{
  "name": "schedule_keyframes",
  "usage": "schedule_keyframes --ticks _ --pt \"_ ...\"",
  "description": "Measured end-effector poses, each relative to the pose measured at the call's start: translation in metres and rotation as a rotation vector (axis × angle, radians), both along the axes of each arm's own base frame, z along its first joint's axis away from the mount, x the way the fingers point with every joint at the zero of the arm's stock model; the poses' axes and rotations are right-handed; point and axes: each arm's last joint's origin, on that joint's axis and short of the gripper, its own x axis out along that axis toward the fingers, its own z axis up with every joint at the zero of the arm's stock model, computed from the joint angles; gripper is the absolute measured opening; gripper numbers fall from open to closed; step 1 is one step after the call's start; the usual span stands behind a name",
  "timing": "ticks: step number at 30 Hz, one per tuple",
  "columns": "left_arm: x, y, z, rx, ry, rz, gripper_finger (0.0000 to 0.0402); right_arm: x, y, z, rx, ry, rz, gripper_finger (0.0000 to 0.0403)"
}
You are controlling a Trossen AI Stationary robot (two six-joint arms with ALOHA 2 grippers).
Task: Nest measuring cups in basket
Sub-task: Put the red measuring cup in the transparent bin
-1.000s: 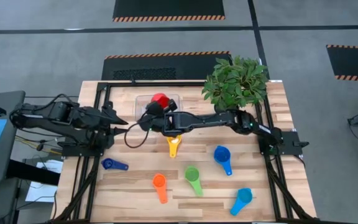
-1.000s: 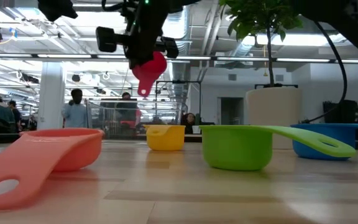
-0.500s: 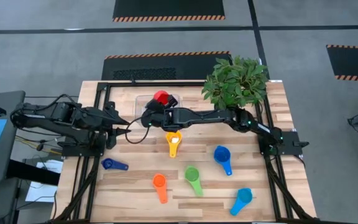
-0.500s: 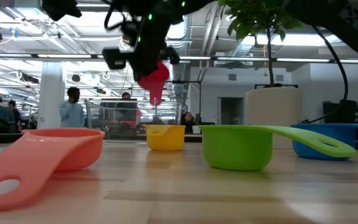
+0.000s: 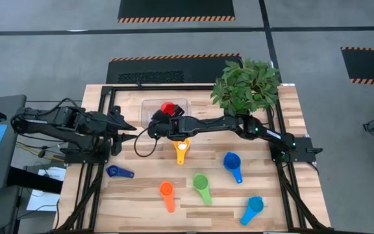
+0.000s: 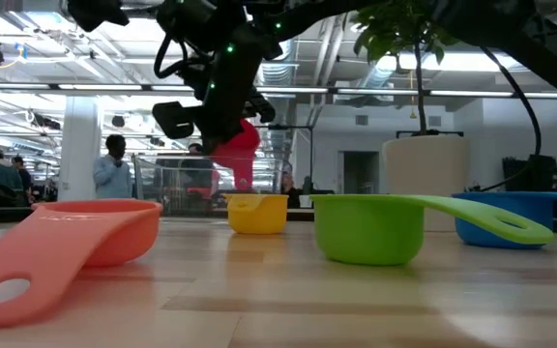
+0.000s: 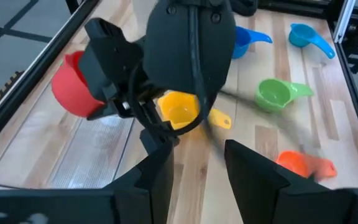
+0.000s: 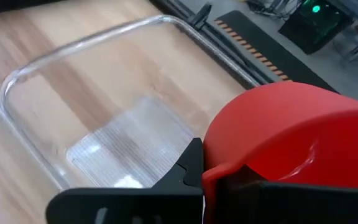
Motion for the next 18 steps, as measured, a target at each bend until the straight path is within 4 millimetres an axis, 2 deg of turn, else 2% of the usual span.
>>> schedule_keyframes --ticks 6,13,18 --pt "0.0000 0.0000 0.0000 0.001 0.000 -0.001 0.0132 -0.0019 -0.0027 -0.0025 0.036 0.032 0.022 0.0012" --pt "-0.0001 0.0000 -0.0001 0.004 0.002 -0.003 0.0132 -0.0018 -0.0063 -0.0046 0.111 0.043 0.076 0.0066" --pt "-0.0001 0.0000 -0.0002 0.003 0.003 -0.004 0.0132 -0.0022 -0.0072 -0.0048 0.112 0.047 0.074 0.0074"
